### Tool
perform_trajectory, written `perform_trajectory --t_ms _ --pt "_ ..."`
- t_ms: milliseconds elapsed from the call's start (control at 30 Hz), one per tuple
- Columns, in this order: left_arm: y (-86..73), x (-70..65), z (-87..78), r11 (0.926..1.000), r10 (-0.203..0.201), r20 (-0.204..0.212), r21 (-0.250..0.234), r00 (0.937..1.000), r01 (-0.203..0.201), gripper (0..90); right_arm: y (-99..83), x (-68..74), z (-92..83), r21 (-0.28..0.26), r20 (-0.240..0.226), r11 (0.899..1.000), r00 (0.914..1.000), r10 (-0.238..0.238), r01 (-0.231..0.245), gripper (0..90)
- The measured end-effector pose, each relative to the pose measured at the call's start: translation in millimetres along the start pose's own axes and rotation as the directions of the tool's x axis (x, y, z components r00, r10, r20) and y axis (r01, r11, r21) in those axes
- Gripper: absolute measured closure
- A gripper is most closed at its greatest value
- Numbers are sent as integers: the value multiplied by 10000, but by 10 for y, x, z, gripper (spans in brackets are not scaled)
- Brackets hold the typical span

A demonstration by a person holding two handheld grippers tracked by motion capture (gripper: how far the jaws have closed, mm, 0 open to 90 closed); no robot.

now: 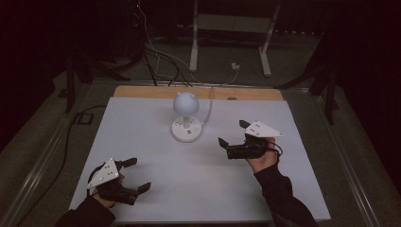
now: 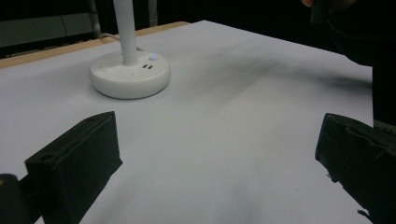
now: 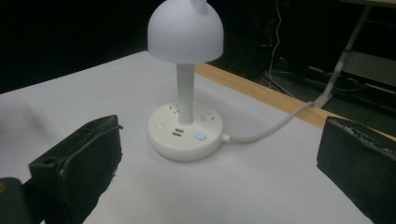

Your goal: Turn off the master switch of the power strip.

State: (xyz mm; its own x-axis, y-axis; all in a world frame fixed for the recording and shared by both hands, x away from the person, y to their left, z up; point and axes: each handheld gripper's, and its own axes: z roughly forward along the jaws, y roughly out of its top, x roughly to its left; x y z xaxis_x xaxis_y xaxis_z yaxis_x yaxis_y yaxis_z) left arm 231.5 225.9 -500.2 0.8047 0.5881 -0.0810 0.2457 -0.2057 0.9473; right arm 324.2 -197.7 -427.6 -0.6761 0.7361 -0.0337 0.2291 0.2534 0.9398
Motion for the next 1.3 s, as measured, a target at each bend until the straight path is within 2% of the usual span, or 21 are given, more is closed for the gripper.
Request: perform_trajectory --t_ms 600,733,767,867,1000,1100,1300 --pt "4 0 -5 10000 -29 40 -39 10000 29 5 84 50 490 131 -444 9993 9984 349 -343 6" --pt "3 2 -5 10000 -70 53 -52 10000 71 5 75 35 566 191 -475 9990 9980 420 -411 6" --pt "3 3 -4 10000 -77 58 -34 10000 78 5 67 6 623 286 -553 9980 9968 583 -568 6" --pt "0 7 4 9999 -114 109 -22 9999 115 5 63 -13 669 381 -483 9979 9973 551 -533 6" --pt "3 6 3 10000 -87 110 -37 9999 87 5 50 -77 819 623 -837 9936 9915 996 -945 0" --pt "0 12 -2 9999 -139 90 -65 9999 139 5 25 -97 905 604 -1013 9934 9895 1032 -974 0" --pt "0 12 0 9999 -148 107 -55 9998 149 5 -32 -101 1028 842 -857 9915 9906 1064 -992 0"
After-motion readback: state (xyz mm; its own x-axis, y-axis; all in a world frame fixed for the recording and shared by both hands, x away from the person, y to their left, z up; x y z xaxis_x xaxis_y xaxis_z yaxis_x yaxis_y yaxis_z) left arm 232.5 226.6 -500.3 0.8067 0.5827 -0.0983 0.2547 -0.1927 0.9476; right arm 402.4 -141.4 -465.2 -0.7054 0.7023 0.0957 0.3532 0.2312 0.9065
